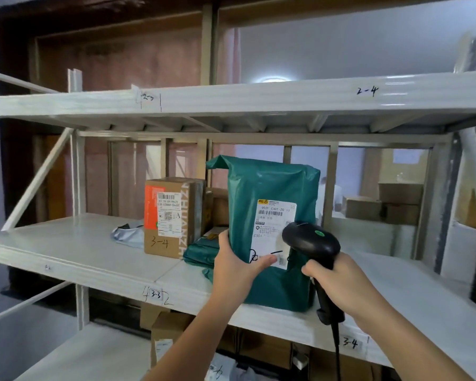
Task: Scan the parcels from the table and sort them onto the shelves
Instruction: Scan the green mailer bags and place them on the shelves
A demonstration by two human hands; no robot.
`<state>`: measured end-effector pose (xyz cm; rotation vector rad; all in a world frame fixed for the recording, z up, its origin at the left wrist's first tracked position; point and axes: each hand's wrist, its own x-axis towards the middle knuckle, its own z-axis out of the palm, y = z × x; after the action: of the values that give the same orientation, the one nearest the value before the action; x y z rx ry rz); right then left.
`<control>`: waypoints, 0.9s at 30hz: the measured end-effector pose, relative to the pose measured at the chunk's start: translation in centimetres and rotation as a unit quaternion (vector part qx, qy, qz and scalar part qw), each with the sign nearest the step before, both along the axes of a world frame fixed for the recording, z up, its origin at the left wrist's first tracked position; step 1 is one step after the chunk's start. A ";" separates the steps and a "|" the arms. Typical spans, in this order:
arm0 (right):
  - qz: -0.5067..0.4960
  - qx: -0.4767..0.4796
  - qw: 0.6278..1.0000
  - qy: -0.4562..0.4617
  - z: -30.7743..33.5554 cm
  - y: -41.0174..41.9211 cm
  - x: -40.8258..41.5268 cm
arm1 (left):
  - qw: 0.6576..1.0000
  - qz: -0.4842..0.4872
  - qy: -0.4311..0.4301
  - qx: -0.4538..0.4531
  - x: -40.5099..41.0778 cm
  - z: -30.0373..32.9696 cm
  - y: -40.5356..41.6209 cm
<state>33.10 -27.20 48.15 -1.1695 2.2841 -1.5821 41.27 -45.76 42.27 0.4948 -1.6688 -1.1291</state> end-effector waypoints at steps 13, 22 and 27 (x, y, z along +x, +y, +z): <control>-0.082 -0.030 0.996 0.001 -0.4 -2.1 -0.9 | 0.997 -0.058 -0.025 -0.039 -4.5 0.6 -2.3; -0.094 -0.016 0.995 -0.020 -0.3 -3.5 -1.5 | 0.999 -0.044 -0.010 -0.025 -6.7 0.7 -3.6; -0.093 -0.026 0.995 -0.021 -0.2 -4.5 -2.4 | 0.999 -0.030 -0.005 -0.026 -7.6 0.7 -4.1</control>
<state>30.75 -31.70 47.95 -0.9463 2.3993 -1.7206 33.66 -49.90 42.98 0.4205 -1.7272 -1.1257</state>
